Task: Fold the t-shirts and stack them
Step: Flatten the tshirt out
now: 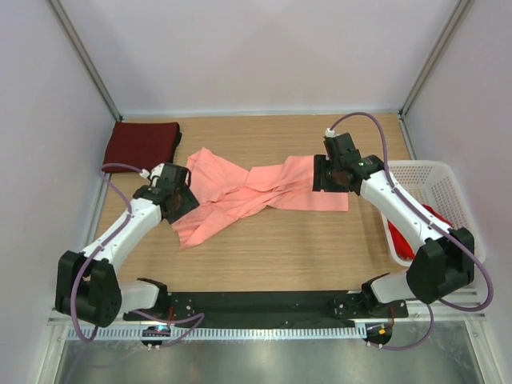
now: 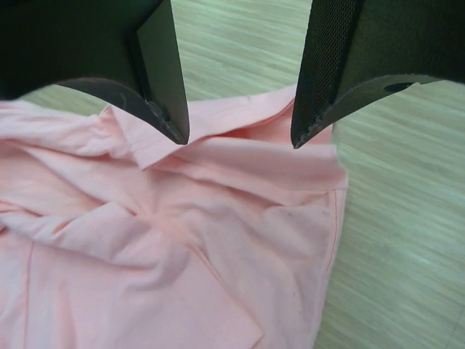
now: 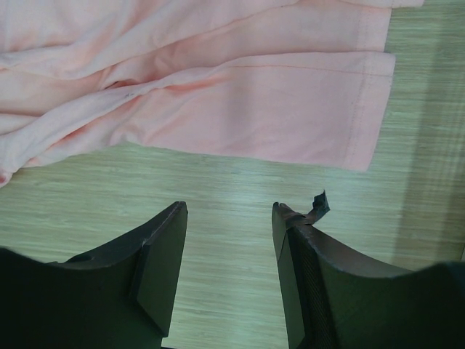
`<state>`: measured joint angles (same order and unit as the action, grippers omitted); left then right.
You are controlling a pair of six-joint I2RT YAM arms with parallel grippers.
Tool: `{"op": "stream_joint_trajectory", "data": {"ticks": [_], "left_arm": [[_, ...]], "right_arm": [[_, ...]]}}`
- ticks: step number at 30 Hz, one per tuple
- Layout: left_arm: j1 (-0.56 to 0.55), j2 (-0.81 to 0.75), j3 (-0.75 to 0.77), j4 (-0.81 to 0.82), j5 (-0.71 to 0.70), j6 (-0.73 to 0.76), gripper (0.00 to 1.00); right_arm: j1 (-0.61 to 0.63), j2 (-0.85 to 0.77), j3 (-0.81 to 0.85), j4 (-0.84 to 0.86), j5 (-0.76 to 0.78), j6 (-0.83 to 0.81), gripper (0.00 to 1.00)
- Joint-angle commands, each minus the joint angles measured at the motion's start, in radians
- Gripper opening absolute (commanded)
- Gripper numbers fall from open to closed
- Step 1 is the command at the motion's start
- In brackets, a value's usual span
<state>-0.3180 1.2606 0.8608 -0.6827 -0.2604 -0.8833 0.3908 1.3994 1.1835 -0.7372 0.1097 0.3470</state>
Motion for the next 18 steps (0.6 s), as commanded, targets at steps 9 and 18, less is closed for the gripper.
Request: {"op": "stream_joint_trajectory", "data": {"ticks": [9, 18], "left_arm": [[0.043, -0.044, -0.098, -0.012, 0.061, -0.104, 0.52], [0.169, -0.311, -0.187, -0.086, 0.147, -0.501, 0.64]], "right_arm": [[0.008, -0.051, -0.022, 0.027, -0.016, 0.009, 0.57], [0.008, -0.053, -0.033, 0.032, -0.030, 0.010, 0.57]]}}
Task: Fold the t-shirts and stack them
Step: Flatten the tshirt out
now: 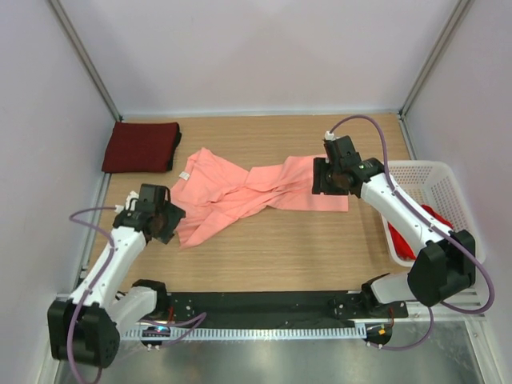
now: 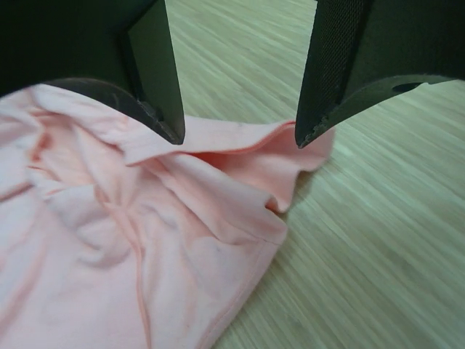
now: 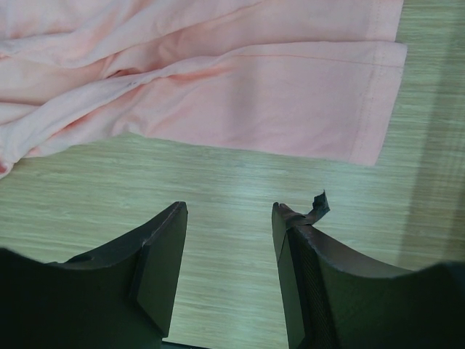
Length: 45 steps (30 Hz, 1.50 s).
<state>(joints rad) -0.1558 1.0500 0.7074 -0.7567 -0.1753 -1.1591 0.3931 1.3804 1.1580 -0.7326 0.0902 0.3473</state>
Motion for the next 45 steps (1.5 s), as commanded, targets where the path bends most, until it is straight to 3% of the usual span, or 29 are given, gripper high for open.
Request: {"op": "stream_joint_trajectory", "data": {"ticks": [1, 2, 5, 9, 11, 19, 36, 42, 45], "left_arm": [[0.009, -0.120, -0.083, 0.031, 0.089, -0.285, 0.64], [0.007, -0.137, -0.103, 0.028, 0.135, -0.407, 0.64], [0.007, -0.145, -0.126, -0.016, 0.169, -0.509, 0.59], [0.009, -0.072, -0.020, -0.261, 0.105, -0.536, 0.62], [0.007, -0.018, 0.003, -0.309, 0.089, -0.542, 0.66], [0.010, 0.082, -0.114, -0.092, 0.200, -0.591, 0.66], [0.053, 0.079, -0.135, -0.084, 0.105, -0.605, 0.65], [0.053, 0.087, -0.137, -0.081, 0.112, -0.608, 0.56], [0.053, 0.085, -0.138, -0.081, 0.106, -0.605, 0.40]], "right_arm": [[0.007, -0.034, -0.007, 0.025, -0.013, 0.010, 0.57], [0.007, -0.032, -0.007, 0.024, -0.012, 0.010, 0.57], [0.007, -0.034, -0.007, 0.024, -0.015, 0.010, 0.57], [0.009, -0.035, -0.011, 0.025, -0.010, 0.010, 0.57], [0.007, -0.032, -0.011, 0.027, -0.010, 0.010, 0.57], [0.007, -0.037, -0.006, 0.016, -0.007, 0.002, 0.57], [0.007, -0.017, -0.017, 0.032, -0.009, -0.001, 0.57], [0.007, -0.006, -0.020, 0.024, 0.014, 0.018, 0.57], [0.007, 0.022, 0.002, -0.027, 0.135, 0.099, 0.56]]}}
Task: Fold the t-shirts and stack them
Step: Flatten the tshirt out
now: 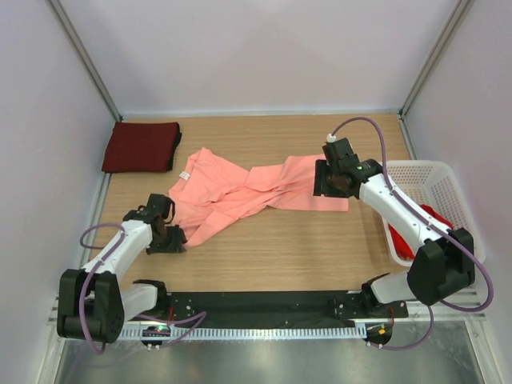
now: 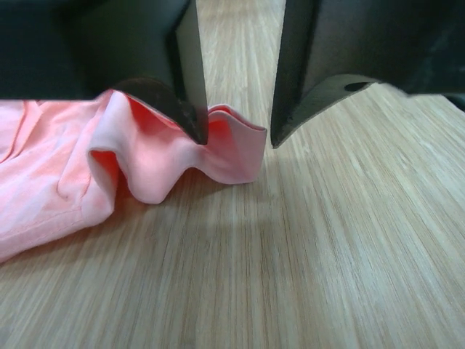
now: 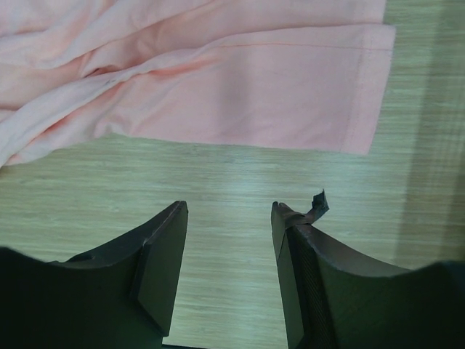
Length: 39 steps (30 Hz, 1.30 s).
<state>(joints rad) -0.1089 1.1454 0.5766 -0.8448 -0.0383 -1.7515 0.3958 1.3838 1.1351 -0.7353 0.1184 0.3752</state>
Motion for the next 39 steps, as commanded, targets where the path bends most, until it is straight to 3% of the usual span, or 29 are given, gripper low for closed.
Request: {"op": "stream_joint_trajectory", "data": {"ticks": [1, 4, 9, 14, 18, 31, 39], "left_arm": [[0.006, -0.013, -0.007, 0.009, -0.034, -0.013, 0.26], [0.008, -0.024, -0.001, 0.019, -0.077, 0.007, 0.00], [0.032, -0.033, 0.031, 0.058, -0.176, 0.118, 0.00], [0.075, -0.023, 0.061, 0.093, -0.184, 0.224, 0.00], [0.080, 0.010, 0.088, 0.125, -0.163, 0.274, 0.00], [0.081, 0.097, 0.078, 0.204, -0.091, 0.354, 0.00], [0.081, 0.119, 0.077, 0.220, -0.083, 0.366, 0.00]], "right_arm": [[0.003, 0.029, 0.034, -0.041, 0.137, 0.118, 0.56], [-0.006, 0.069, 0.083, -0.104, 0.222, 0.189, 0.56], [-0.072, 0.133, 0.127, -0.064, 0.222, 0.225, 0.57], [-0.175, 0.274, 0.201, -0.070, 0.199, 0.228, 0.56], [-0.244, 0.369, 0.253, -0.104, 0.201, 0.324, 0.55], [-0.276, 0.698, 0.621, -0.406, 0.256, 0.637, 0.48], [-0.278, 0.756, 0.644, -0.466, 0.291, 0.751, 0.47]]}}
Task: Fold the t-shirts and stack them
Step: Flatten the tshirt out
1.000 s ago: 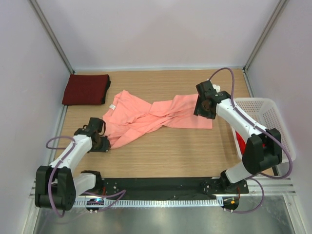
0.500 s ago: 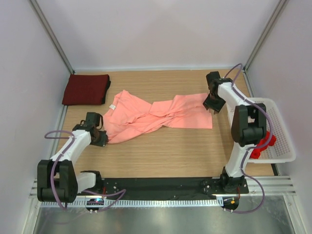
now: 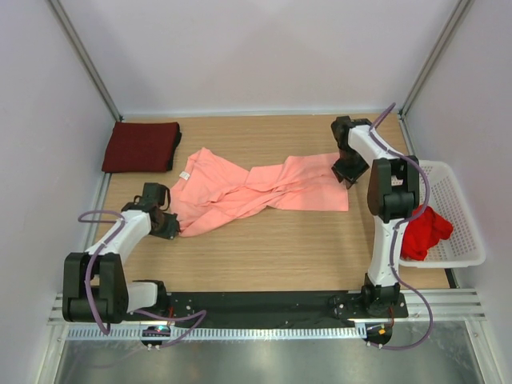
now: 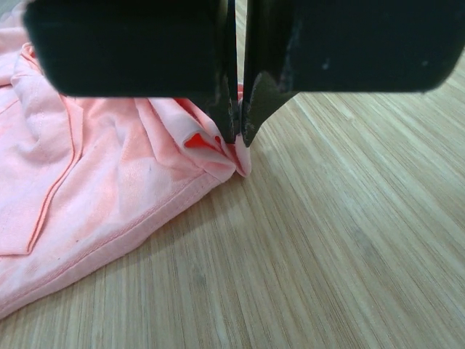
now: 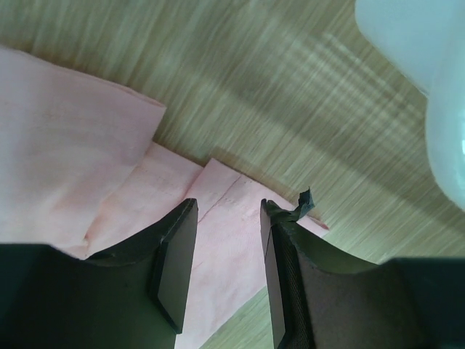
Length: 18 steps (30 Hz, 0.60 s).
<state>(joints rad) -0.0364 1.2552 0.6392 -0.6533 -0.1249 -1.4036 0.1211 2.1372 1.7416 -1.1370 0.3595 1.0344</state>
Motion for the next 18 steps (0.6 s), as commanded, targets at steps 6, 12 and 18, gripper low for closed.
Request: {"op": "stream_joint_trajectory", "data": {"ticks": [6, 12, 18], "left_arm": [[0.009, 0.019, 0.019, 0.030, 0.005, 0.031, 0.00], [0.009, 0.032, 0.017, 0.035, 0.016, 0.035, 0.00], [0.009, 0.033, 0.014, 0.034, 0.016, 0.038, 0.00]], "right_arm": [[-0.008, 0.021, 0.032, -0.046, 0.099, 0.115, 0.47], [-0.009, 0.046, 0.039, -0.023, 0.084, 0.122, 0.46], [-0.011, 0.066, 0.078, -0.032, 0.084, 0.139, 0.45]]}}
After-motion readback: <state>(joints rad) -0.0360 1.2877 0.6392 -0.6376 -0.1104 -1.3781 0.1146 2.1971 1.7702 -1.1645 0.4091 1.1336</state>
